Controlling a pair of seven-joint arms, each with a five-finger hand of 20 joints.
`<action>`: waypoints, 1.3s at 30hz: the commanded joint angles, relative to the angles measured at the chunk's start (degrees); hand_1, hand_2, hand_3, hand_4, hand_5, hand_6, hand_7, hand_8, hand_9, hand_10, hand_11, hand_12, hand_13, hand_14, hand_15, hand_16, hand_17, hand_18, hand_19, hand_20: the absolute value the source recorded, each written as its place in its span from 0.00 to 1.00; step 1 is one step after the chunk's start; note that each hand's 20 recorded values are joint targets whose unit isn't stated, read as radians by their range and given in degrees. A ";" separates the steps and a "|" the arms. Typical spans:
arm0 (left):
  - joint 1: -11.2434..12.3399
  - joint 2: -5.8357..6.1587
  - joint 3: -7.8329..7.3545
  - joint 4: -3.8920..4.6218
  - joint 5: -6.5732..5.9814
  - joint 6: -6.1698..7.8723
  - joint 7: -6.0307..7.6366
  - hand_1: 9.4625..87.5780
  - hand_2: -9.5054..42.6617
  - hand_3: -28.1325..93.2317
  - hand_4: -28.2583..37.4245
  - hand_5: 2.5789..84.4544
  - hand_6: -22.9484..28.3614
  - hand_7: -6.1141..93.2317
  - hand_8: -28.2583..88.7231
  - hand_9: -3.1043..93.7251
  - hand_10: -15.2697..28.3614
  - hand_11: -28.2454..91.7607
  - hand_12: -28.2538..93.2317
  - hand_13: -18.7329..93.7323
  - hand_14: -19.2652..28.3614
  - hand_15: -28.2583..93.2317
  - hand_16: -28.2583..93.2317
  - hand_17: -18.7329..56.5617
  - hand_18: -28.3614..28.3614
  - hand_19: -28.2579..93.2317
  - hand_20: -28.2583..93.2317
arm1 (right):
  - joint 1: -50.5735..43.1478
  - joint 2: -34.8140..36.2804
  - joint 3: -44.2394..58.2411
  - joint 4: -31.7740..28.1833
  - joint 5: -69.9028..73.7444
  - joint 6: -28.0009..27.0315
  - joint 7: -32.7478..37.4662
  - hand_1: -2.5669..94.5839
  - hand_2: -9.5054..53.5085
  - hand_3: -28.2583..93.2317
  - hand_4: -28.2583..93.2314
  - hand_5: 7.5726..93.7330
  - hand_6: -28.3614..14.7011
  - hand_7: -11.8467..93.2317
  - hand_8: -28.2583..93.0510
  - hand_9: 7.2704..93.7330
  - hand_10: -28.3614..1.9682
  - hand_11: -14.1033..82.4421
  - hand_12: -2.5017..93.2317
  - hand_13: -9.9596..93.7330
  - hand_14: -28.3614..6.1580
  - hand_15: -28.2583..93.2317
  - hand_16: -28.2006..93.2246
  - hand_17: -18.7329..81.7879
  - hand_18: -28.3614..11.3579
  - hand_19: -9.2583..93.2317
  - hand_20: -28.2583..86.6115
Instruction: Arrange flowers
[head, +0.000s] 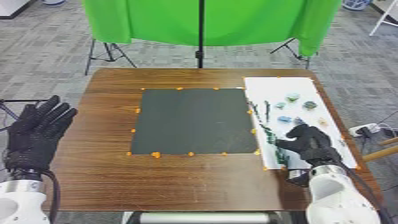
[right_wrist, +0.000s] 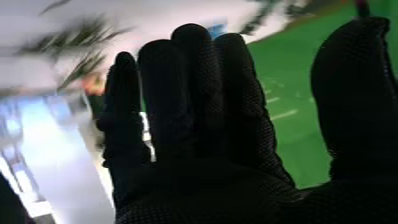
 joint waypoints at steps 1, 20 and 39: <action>0.56 -0.22 1.07 0.41 -3.30 0.07 0.47 0.24 0.37 0.78 0.00 0.52 0.62 0.12 0.18 0.46 0.69 0.35 0.32 0.48 0.72 0.41 0.22 0.18 0.73 0.46 0.32 | 3.39 1.63 -2.70 3.67 -8.46 -1.95 -0.52 0.52 0.00 0.62 0.00 0.65 0.61 0.27 0.13 0.63 0.45 0.58 0.31 0.63 0.45 0.84 0.47 0.41 0.19 0.77 0.55; 1.05 -0.33 1.99 0.11 -7.35 0.39 1.56 0.24 0.37 0.78 0.00 0.53 0.63 0.13 0.18 0.47 0.70 0.36 0.32 0.48 0.72 0.42 0.22 0.18 0.73 0.47 0.33 | 3.33 2.51 -5.19 4.16 -4.91 -0.22 0.26 0.96 0.00 0.00 0.57 0.87 0.62 0.38 0.27 0.87 0.53 0.43 0.56 0.76 0.51 0.82 0.50 0.48 0.19 0.78 0.56; 1.16 -0.59 2.61 0.26 -9.28 0.85 1.97 0.23 0.38 0.78 0.00 0.53 0.63 0.13 0.18 0.47 0.70 0.36 0.32 0.48 0.72 0.44 0.22 0.18 0.74 0.48 0.33 | 4.04 2.27 -4.97 0.75 -0.46 -4.70 5.04 0.39 0.00 0.83 0.01 0.60 0.54 0.34 0.12 0.61 0.37 0.60 0.31 0.64 0.43 0.84 0.48 0.43 0.18 0.78 0.54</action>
